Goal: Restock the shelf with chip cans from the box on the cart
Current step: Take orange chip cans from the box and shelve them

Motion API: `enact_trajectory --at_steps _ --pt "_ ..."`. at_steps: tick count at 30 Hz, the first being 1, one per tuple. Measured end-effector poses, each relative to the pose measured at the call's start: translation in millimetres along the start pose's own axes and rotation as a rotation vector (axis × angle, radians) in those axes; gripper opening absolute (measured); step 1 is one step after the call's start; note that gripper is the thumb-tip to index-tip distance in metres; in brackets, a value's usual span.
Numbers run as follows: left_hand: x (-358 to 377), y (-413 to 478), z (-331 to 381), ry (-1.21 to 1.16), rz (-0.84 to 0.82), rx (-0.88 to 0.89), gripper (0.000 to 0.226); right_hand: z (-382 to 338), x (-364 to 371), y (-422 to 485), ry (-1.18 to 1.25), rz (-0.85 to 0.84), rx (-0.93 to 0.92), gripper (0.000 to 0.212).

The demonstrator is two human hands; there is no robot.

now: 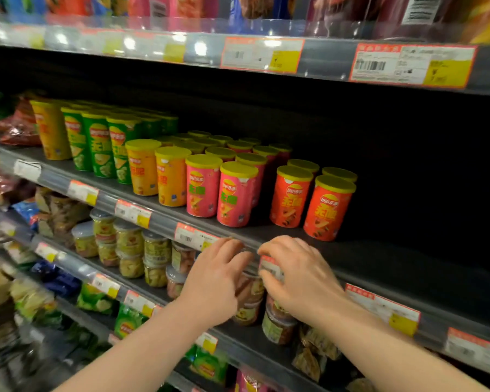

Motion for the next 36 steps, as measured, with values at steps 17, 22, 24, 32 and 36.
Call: enact_trajectory --at_steps 17,22,24,32,36 --pt "-25.9 -155.2 -83.7 0.331 -0.473 -0.513 0.051 -96.2 138.3 13.4 0.053 -0.533 -0.299 0.047" --pt "-46.7 -195.3 -121.9 0.379 -0.555 -0.607 0.055 -143.7 164.3 27.3 0.038 -0.590 -0.324 0.046" --pt "-58.7 -217.0 -140.9 0.385 -0.581 -0.650 0.055 -171.0 176.1 34.8 0.027 -0.619 -0.338 0.048" --pt "-133.7 -318.4 -226.9 0.369 -0.618 -0.846 0.049 -308.8 230.0 68.9 0.025 -0.742 -0.416 0.043" --pt "-167.1 -377.2 -271.9 0.360 -0.647 -0.952 0.053 -378.6 256.5 82.8 0.046 -0.782 -0.470 0.027"
Point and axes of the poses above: each hand's wrist, its own y-axis towards the middle knuckle, its own x-axis out of the palm, z = x × y, the point moved 3 cm from there along y, towards the middle knuckle, and after that the axes turned 10 degrees about -x, right-handed, at the moved point
